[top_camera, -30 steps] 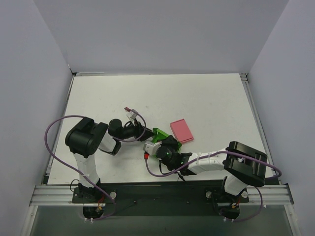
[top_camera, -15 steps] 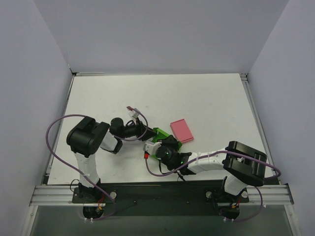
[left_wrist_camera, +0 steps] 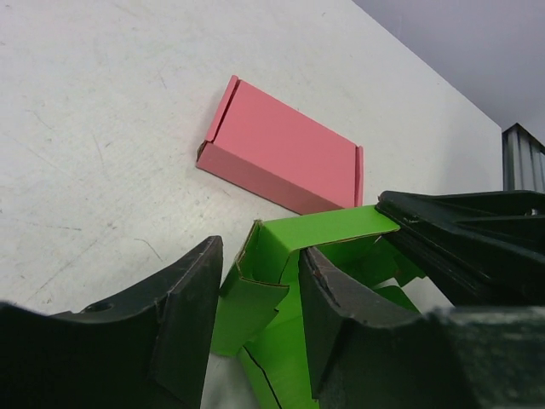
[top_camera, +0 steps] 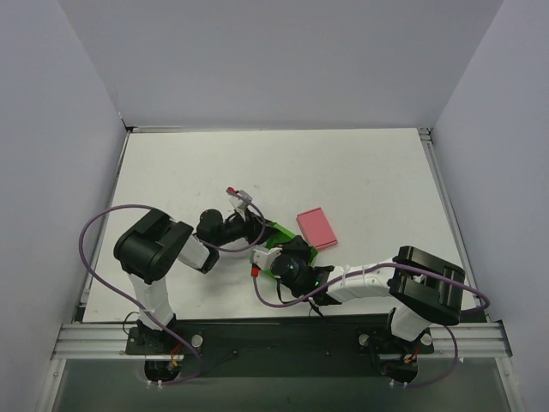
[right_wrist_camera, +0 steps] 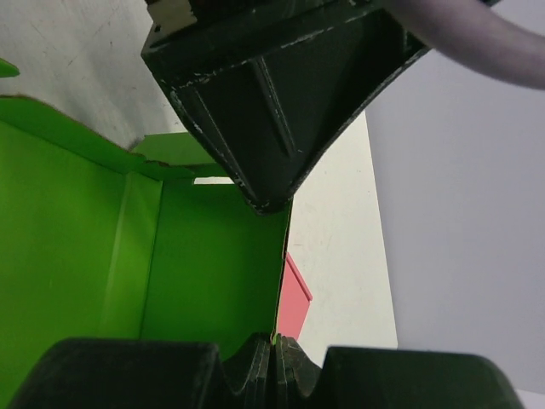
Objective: Fold the paper box
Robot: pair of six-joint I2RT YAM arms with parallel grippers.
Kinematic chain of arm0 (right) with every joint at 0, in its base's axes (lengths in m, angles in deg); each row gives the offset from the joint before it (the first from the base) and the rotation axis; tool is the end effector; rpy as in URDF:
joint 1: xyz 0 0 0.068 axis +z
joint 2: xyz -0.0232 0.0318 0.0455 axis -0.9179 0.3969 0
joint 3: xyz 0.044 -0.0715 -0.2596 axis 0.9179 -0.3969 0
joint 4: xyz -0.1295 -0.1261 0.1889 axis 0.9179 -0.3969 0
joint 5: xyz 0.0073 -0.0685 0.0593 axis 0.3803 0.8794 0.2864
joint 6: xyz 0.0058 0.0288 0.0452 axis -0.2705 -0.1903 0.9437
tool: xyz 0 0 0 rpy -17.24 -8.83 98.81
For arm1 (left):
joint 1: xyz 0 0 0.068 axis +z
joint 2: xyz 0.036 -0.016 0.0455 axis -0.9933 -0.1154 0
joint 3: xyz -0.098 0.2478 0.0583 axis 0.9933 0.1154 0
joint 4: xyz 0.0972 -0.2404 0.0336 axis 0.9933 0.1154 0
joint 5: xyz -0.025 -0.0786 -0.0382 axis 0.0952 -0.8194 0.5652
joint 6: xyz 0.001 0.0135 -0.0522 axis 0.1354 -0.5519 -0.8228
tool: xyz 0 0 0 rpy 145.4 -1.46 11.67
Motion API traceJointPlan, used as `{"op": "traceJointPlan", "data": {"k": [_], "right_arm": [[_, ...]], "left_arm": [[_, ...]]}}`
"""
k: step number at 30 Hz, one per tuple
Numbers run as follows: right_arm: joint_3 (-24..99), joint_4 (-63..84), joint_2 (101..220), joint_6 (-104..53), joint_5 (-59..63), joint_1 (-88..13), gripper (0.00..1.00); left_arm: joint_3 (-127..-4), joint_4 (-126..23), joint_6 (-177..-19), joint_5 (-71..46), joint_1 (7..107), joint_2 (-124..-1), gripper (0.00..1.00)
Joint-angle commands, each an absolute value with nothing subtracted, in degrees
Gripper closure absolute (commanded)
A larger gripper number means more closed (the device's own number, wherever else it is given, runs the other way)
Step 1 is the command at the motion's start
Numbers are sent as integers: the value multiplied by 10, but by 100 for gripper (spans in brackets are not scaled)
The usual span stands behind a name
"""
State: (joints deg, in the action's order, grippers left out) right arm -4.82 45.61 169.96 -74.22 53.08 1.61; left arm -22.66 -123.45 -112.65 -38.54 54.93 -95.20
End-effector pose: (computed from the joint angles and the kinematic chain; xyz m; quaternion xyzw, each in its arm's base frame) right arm 0.1331 0.2678 0.1663 -0.5171 0.6102 -0.1801 0.5725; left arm 0.2644 -0.1661 0.1277 0.2159 0.6978 -0.4898 0.4760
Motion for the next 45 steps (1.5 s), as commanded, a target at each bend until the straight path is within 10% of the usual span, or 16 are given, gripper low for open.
{"op": "traceJointPlan", "data": {"k": [1,27,35,45], "right_arm": [[-37,430,1700,-727,516,18,100],[-37,450,1691,-720,542,15,100],[-29,372,1585,-592,556,13,50],[80,69,1437,-84,569,13,43]], "left_arm": [[-210,-1338,-1087,-302,541,-919,52],[-174,-1198,-1057,-194,493,-855,78],[-126,-1222,-1031,-166,487,-823,88],[-113,-1086,-983,-5,445,-715,88]]}}
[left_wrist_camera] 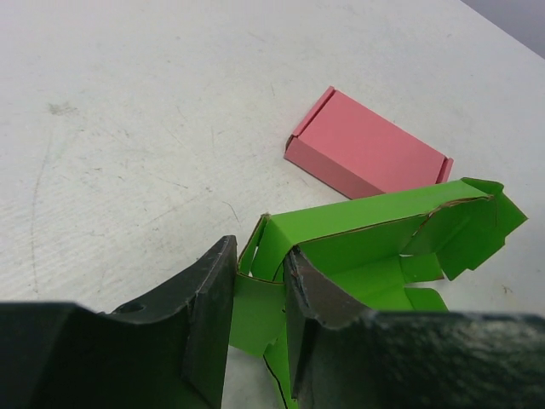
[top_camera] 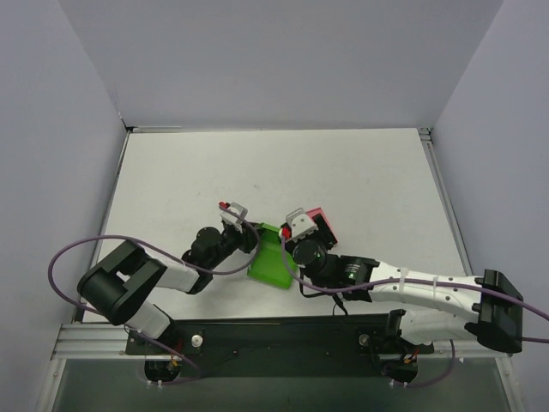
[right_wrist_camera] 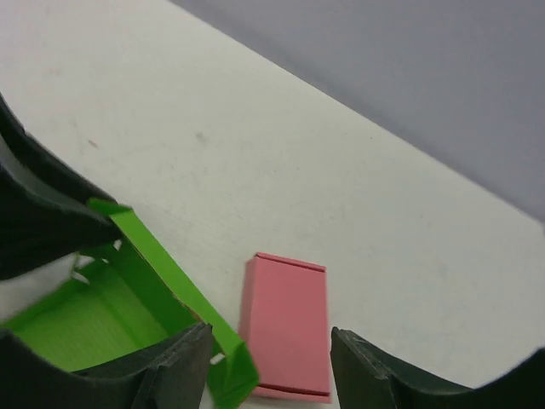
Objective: Fold the paper box
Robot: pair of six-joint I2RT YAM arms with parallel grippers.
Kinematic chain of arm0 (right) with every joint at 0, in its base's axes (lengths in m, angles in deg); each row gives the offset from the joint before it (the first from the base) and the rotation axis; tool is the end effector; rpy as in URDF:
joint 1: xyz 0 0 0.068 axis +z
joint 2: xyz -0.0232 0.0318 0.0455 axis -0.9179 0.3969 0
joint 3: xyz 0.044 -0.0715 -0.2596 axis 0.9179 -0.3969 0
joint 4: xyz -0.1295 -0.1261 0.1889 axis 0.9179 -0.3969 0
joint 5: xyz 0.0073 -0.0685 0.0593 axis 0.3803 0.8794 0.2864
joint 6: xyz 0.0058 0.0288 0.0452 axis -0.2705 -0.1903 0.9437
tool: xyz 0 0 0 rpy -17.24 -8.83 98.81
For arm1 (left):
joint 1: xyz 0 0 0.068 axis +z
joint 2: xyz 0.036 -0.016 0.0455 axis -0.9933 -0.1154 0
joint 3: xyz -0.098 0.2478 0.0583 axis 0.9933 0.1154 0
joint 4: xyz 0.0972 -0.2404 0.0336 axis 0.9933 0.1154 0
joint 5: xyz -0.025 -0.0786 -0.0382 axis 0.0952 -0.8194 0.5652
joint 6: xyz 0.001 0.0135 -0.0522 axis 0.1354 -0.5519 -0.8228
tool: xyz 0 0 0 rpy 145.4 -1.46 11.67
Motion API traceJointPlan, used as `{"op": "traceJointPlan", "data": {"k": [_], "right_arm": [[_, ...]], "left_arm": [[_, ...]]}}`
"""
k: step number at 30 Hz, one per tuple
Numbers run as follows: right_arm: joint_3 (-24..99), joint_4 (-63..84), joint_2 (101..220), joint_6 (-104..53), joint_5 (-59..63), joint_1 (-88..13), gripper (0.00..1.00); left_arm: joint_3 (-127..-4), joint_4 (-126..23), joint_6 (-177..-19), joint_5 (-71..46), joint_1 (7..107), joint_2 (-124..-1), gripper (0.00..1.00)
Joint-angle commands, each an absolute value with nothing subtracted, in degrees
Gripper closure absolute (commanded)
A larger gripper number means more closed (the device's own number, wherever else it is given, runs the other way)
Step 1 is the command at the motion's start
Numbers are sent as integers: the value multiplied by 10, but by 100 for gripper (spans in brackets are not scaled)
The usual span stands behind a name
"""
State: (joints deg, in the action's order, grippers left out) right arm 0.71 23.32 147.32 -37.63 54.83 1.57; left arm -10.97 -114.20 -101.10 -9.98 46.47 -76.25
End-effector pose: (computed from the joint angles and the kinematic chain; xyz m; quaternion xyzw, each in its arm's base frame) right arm 0.1195 0.2310 0.2639 -0.2608 0.7304 0.0266 0.6307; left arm 0.2052 -0.1585 0.1516 0.1791 0.7250 -0.3224 0.5817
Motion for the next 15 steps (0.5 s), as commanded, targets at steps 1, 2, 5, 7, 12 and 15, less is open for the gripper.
{"op": "traceJointPlan", "data": {"k": [1,2,5,7,12,15], "right_arm": [[88,54,1431,28,554,13,43],[88,51,1425,87,540,13,43],[48,106,1412,266,488,10,43],[26,151,1417,341,458,4,44],[-1,245,1474,502,417,-3,46],[-6,275,1495,551,428,-4,48]], "left_arm": [[-116,-1071,-978,12,434,-708,88],[-117,-1046,-973,27,428,-701,88],[-115,-1014,-973,70,412,-679,88],[-113,-1004,-977,103,403,-667,88],[-110,-978,-981,150,378,-645,88],[-104,-975,-982,168,369,-638,88]]}}
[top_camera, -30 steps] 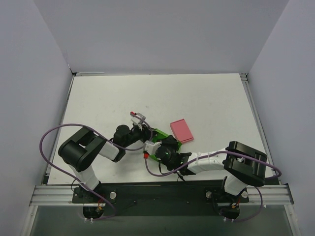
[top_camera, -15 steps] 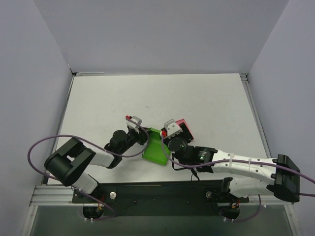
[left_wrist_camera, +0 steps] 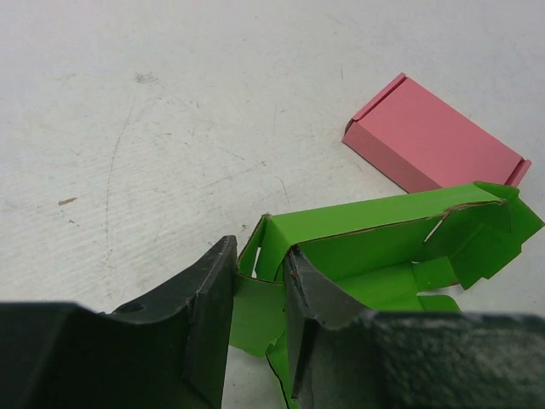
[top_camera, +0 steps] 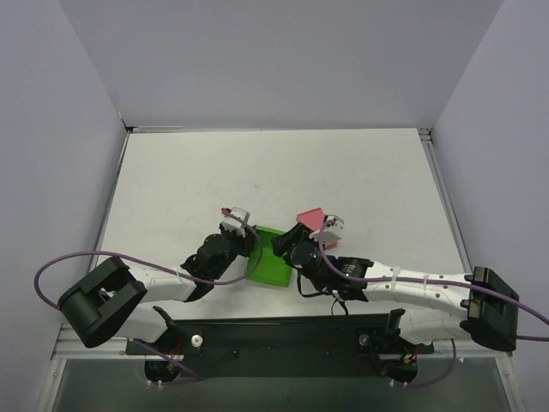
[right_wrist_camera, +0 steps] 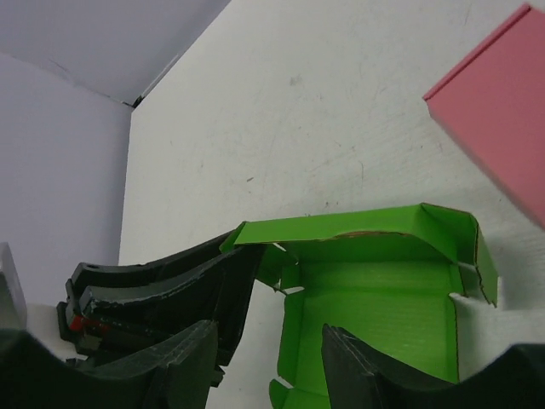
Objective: Fold the paper box
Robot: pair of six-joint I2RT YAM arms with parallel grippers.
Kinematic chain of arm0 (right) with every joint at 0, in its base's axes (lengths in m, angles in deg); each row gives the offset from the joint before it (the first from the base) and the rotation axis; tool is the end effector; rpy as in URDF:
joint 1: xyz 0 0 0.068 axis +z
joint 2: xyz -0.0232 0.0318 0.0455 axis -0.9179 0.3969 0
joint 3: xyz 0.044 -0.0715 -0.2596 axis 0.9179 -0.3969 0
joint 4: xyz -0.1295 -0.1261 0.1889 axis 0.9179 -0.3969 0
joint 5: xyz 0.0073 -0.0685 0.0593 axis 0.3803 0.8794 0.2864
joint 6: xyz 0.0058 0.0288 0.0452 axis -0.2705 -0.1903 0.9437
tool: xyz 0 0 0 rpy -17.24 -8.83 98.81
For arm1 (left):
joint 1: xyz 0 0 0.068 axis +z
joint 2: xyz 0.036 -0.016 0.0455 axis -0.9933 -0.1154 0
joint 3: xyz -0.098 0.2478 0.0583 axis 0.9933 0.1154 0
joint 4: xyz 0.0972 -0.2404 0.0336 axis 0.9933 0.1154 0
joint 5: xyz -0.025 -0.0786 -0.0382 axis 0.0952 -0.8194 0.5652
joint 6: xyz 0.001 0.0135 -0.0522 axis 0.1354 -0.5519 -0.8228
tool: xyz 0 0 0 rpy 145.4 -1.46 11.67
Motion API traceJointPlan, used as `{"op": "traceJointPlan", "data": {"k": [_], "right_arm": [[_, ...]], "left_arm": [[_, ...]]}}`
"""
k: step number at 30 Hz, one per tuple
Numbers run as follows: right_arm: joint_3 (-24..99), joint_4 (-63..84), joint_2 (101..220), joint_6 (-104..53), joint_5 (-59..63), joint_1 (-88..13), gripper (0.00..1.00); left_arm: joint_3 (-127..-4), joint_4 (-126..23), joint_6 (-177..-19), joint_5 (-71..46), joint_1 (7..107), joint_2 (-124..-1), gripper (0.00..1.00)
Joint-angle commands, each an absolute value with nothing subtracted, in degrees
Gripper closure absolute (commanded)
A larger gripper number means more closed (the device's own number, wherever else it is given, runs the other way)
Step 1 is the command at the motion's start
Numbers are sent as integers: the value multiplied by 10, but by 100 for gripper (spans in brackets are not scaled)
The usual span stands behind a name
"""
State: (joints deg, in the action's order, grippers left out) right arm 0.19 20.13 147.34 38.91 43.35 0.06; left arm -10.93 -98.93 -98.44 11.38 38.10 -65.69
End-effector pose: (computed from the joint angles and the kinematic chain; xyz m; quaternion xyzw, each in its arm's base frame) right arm 0.1211 0.2315 0.2539 0.1951 0.7793 0.4255 0.4166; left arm 0.1793 -0.1674 0.1658 0.1396 0.7588 -0.2083 0.6011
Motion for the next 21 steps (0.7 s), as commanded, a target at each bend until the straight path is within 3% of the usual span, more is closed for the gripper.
{"op": "traceJointPlan", "data": {"k": [1,9,21], "right_arm": [[-11,286,1500,567,433,-6,49],[-19,291,1559,681,437,-38,52],[4,297,1610,683,445,-83,58]], "left_arm": [[-103,-975,-984,171,367,-637,88],[-97,-985,-992,187,359,-641,88],[-77,-1021,-991,198,348,-638,89]]}}
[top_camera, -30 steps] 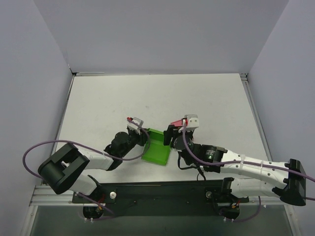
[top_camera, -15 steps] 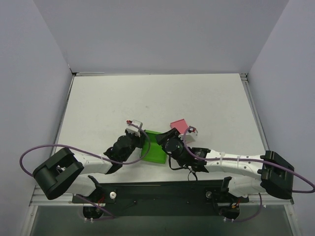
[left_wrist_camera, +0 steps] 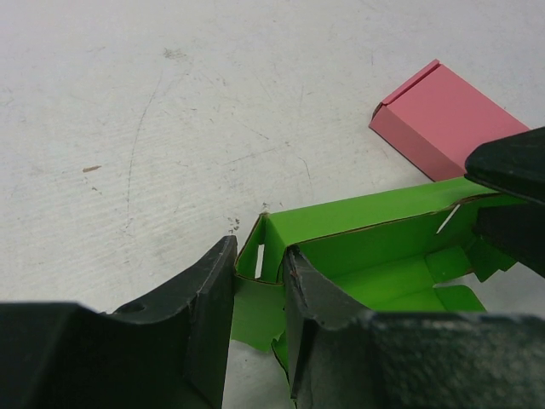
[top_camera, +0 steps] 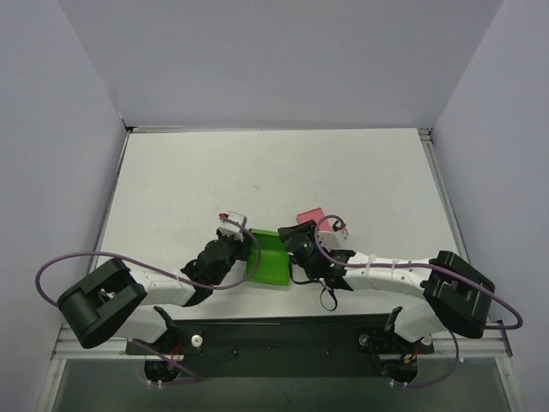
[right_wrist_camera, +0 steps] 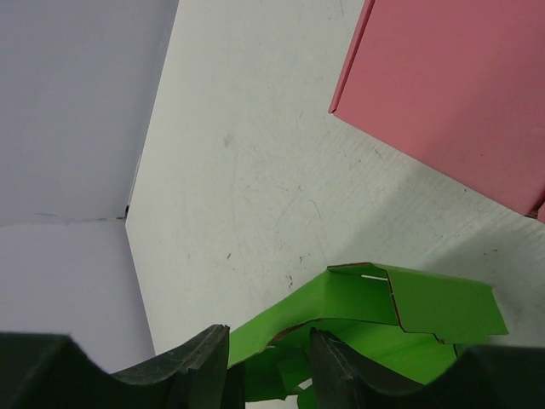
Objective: Fold the paper box
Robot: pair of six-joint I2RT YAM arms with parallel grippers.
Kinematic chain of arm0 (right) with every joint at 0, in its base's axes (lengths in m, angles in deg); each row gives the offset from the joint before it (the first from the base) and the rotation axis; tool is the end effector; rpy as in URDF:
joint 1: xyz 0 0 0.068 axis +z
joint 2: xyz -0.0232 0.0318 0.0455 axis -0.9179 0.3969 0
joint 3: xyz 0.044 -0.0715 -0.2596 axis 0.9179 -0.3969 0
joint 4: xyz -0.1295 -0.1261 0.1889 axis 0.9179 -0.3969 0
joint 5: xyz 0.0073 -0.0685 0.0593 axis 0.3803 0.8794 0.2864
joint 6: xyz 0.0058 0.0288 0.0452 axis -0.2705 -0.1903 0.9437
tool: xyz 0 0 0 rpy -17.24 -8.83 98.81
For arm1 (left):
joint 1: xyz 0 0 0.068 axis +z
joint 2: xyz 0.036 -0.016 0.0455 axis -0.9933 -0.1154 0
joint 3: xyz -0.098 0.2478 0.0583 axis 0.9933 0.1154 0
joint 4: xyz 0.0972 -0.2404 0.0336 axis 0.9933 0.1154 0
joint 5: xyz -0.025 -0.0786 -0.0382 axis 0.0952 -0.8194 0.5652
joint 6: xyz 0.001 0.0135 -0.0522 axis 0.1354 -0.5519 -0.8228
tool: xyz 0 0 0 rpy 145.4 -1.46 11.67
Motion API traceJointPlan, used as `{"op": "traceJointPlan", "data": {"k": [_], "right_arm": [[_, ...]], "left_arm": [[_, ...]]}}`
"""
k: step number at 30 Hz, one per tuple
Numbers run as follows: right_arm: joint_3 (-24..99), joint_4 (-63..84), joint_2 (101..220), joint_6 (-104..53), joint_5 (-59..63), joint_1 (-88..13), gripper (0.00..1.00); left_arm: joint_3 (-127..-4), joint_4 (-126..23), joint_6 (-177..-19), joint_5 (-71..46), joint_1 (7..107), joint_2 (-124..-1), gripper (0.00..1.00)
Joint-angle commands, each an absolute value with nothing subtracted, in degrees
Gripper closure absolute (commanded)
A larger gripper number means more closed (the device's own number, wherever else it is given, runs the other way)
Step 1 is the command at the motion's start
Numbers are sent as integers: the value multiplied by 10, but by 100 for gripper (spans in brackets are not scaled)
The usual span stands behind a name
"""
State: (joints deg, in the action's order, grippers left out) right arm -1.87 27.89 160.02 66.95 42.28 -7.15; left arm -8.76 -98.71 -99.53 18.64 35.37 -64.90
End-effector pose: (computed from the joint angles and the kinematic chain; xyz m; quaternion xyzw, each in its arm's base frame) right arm 0.1619 0.2372 0.1985 0.4154 0.7223 0.4468 0.3259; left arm 0.1675 -0.1653 0.1584 0.1149 0.7685 -0.1763 0.6042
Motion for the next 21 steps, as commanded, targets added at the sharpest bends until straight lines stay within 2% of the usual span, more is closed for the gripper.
{"op": "traceJointPlan", "data": {"k": [1,6,11,13,14,15,17,21], "right_arm": [[6,297,1613,684,444,-85,59],[14,307,1633,682,432,-97,68],[14,319,1644,679,423,-99,73],[11,331,1648,677,421,-99,86],[11,333,1650,677,420,-99,91],[9,334,1653,677,419,-99,100],[6,338,1655,677,417,-99,100],[-4,351,1654,674,419,-99,100]], "left_arm": [[-74,-1034,-986,198,347,-637,89],[-57,-1068,-970,203,329,-637,88],[-57,-1077,-957,215,319,-644,89],[-57,-1083,-956,217,314,-647,89],[-57,-1084,-956,216,313,-648,86],[-57,-1086,-956,213,313,-648,84],[-60,-1089,-951,200,309,-647,77],[-61,-1071,-941,163,308,-618,50]]}}
